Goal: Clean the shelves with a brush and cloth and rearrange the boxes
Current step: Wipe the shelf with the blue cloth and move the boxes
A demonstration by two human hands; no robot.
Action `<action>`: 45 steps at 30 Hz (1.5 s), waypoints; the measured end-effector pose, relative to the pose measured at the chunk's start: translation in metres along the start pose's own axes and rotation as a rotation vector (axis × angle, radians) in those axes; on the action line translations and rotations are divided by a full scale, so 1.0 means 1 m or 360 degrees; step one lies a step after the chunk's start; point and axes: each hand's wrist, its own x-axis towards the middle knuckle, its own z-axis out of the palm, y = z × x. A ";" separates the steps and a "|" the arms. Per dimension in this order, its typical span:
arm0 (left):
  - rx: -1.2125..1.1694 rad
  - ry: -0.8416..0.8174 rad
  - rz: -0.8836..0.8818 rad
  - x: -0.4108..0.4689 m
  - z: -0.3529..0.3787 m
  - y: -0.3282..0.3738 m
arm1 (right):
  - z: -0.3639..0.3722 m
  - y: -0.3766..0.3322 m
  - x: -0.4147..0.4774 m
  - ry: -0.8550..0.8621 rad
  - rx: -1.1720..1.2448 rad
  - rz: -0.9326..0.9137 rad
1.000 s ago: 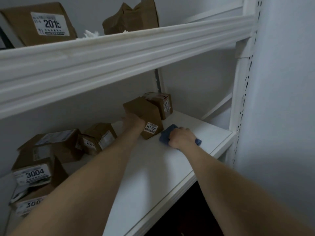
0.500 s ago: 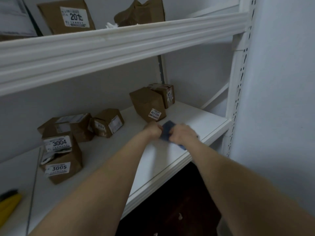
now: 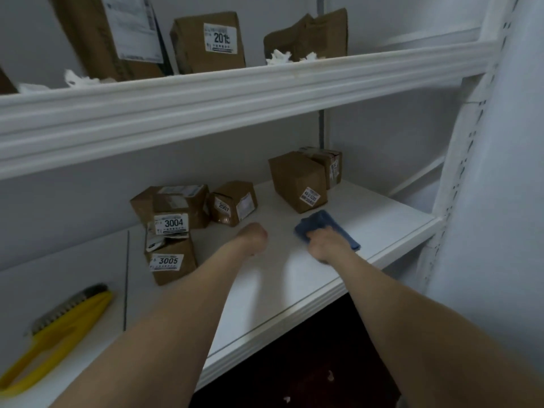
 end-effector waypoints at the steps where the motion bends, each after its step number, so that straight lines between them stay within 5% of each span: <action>1: 0.0002 -0.0017 -0.0006 0.001 0.000 -0.003 | 0.002 -0.022 -0.002 -0.0019 0.0038 -0.0097; 8: 0.0008 0.0297 -0.0221 0.023 -0.003 -0.026 | 0.022 -0.117 0.003 -0.0032 0.0287 -0.0584; 16: -0.0362 0.0657 -0.0349 0.064 -0.032 -0.026 | -0.001 -0.073 0.046 0.0082 0.0311 -0.0230; 30: -0.0410 0.0520 -0.0491 0.136 -0.034 -0.034 | 0.004 -0.080 0.108 0.0128 0.0242 -0.0443; 45: -0.0415 0.0443 -0.0245 0.149 -0.030 -0.029 | -0.003 -0.072 0.101 -0.0006 0.0246 -0.0465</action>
